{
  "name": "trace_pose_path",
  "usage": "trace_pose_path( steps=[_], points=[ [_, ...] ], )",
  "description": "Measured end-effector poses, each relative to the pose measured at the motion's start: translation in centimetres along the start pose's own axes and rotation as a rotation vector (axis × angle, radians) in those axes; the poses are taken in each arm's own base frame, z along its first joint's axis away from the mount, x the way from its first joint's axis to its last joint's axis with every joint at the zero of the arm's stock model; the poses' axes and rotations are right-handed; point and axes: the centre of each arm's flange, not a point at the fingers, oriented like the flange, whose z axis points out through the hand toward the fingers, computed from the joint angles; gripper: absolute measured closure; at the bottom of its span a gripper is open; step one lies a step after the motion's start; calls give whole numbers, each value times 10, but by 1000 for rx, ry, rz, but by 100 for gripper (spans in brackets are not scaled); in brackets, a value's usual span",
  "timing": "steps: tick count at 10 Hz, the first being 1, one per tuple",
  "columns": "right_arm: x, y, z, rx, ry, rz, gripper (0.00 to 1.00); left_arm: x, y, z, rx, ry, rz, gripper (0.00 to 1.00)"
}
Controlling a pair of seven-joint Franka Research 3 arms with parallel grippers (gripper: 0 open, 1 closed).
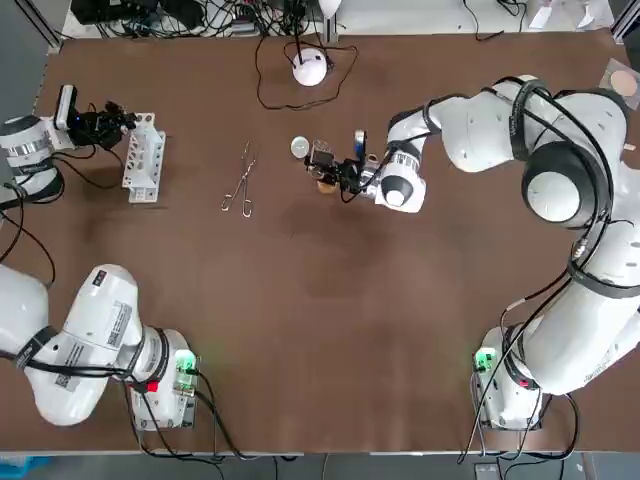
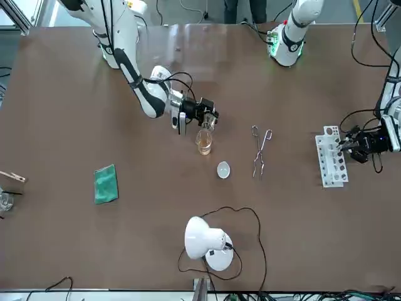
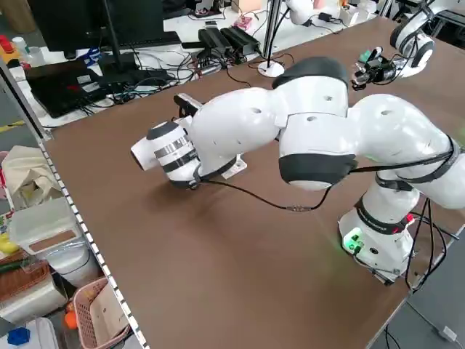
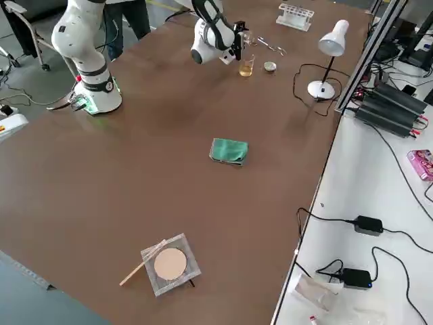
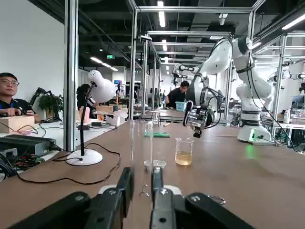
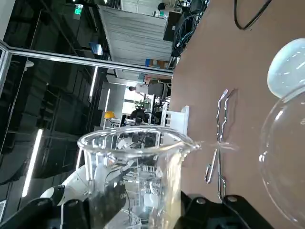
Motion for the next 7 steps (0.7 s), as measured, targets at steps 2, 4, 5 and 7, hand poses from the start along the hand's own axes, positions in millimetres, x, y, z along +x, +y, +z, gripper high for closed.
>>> trace_pose_path(
  steps=[2, 4, 5, 7],
  points=[
    [0, 0, 0, 0, 0, 15, 61, -4, 0, -1, 3, 8, 6, 79],
    [1, -1, 0, 1, 1, 17, 61, -11, -1, -4, 12, 20, 8, 79],
    [1, -2, 0, 2, 2, 22, 61, -15, -1, -5, 13, 26, 6, 79],
    [4, -7, 1, 7, 3, 37, 61, -21, 0, -5, 14, 38, 2, 79]
  ],
)
